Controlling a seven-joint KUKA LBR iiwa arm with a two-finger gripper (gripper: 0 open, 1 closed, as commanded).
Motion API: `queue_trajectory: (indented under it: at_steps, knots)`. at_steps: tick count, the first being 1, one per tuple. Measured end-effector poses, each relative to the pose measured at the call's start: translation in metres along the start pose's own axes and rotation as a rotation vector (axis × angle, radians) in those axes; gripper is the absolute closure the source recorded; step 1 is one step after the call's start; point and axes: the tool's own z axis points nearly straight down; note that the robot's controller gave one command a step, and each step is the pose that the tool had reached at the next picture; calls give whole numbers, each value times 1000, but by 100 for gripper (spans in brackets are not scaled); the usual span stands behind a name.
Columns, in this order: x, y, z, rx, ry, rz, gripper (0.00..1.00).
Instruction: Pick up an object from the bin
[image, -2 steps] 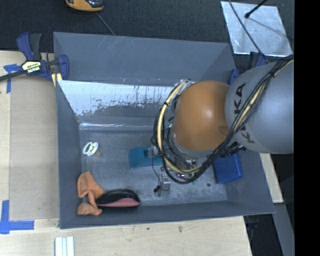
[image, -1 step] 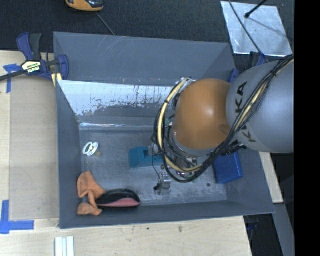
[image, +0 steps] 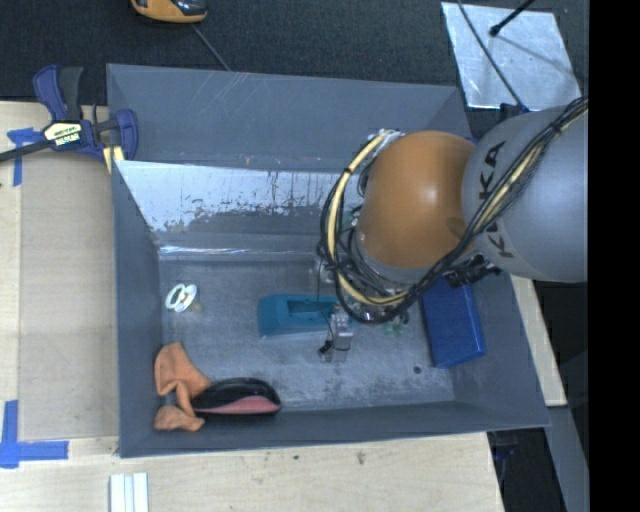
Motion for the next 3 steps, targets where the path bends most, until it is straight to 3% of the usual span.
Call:
queue_trajectory:
  at_steps: [1, 2, 3]
  knots:
    - [-15, -17, 19, 3, -4, -71, 0]
    - [-17, -5, 47, 2, 0, -53, 0]
    - [-4, -7, 96, 1, -12, 85, 100]
